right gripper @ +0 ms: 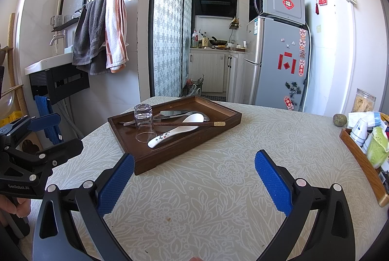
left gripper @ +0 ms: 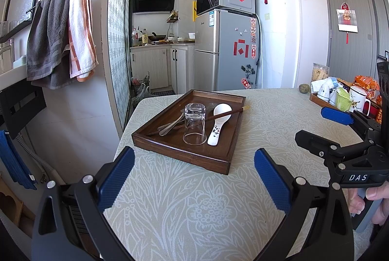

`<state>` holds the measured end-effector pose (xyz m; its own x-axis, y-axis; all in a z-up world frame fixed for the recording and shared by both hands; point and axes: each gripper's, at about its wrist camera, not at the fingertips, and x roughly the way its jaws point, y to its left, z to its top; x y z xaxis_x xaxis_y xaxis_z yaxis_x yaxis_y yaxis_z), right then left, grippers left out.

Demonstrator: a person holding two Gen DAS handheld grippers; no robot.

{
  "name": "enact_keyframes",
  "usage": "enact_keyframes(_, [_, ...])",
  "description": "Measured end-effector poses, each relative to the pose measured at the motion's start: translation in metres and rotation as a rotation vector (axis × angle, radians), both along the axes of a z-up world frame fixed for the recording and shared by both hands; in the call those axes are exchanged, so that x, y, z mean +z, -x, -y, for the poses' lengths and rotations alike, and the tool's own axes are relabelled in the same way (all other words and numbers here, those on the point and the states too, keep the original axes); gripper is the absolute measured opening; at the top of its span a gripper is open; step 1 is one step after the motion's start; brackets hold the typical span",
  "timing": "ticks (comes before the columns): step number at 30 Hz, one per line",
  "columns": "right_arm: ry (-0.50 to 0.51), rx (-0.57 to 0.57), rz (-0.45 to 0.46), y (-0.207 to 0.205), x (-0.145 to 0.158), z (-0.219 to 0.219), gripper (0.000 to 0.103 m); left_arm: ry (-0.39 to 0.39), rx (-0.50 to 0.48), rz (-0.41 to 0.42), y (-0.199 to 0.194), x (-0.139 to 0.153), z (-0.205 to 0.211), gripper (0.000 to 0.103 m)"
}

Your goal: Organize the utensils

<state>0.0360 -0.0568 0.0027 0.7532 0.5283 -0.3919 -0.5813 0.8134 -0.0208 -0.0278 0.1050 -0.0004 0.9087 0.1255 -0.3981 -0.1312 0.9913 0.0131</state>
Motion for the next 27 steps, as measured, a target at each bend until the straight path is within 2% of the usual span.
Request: enact_keyframes(27, [0.001, 0.001, 0.001, 0.0000, 0.0003, 0.0002, 0.100, 0.014, 0.000, -0.009, -0.0015, -0.0022, -0.0049, 0.100])
